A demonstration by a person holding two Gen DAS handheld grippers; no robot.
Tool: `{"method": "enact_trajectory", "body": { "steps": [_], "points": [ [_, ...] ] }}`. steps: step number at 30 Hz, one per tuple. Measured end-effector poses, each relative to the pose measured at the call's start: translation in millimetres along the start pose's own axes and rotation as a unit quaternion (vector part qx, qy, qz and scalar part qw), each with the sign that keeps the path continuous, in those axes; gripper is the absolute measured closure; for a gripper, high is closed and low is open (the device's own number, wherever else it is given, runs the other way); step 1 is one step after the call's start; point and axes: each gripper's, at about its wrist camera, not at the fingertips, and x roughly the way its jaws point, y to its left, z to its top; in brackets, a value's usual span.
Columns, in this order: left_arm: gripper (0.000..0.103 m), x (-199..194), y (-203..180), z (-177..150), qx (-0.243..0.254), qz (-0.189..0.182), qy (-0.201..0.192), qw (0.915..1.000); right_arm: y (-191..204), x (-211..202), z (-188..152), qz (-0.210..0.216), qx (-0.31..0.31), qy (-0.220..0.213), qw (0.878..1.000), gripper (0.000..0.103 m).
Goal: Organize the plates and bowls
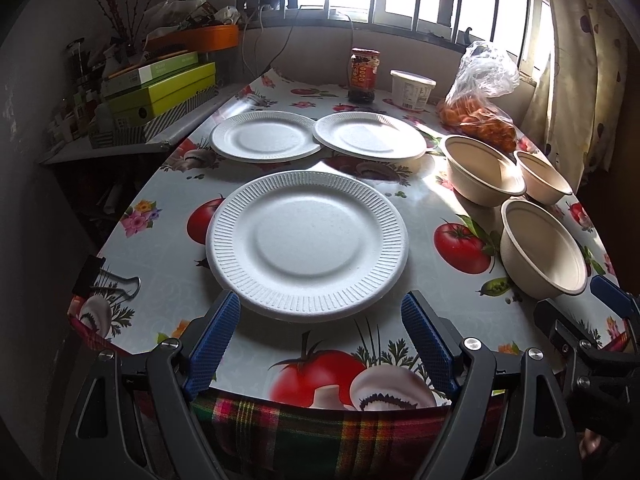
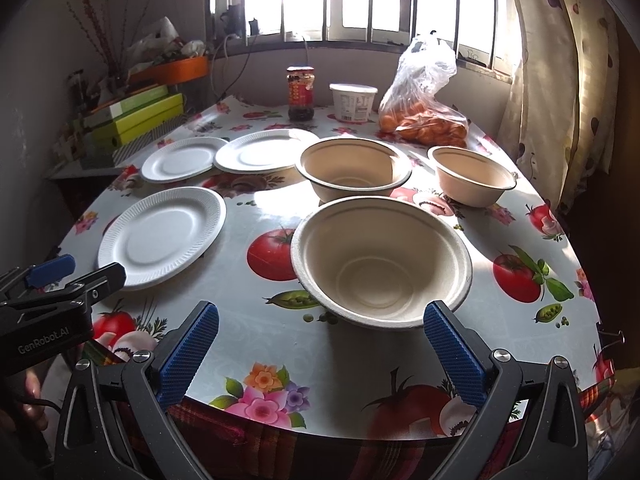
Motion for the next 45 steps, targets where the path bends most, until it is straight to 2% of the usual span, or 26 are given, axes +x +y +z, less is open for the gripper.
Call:
{"method": "enact_trajectory", "body": {
  "steps": [23,31,34,38,41,45],
  "points": [
    [0.02,-1.7,-2.0,-1.8,0.006,0.006,-0.001,1.0,-5.2,-1.8,-1.5,-0.006,0.003,0.001,1.0,0.0],
    [0.02,-7.4,0.8,2.1,-0.002,0.003,-0.011,0.9999,-5.3,-5.1,0.8,-0.001,-0.003,-0.011,1.0,0.0],
    [0.02,-12.0,2.6,5.8,0.0,0.02,-0.023,0.9995,1.4,-3.6,6.7,-0.001,-0.012,-0.013,1.0,0.0],
    [0.02,-14.6,4.1,13.6,0.014,0.069,-0.036,0.9969,11.3,0.1,18.9,0.005,-0.023,-0.017,1.0,0.0],
    [0.02,-13.7,11.3,20.3,0.006,0.056,-0.038,0.9977,19.0,4.1,29.2,0.008,-0.03,-0.023,0.999,0.0],
    [0.02,-6.6,19.1,30.5,0.003,0.066,-0.03,0.9974,27.0,12.0,45.1,0.022,-0.031,-0.024,0.999,0.0]
  ]
}}
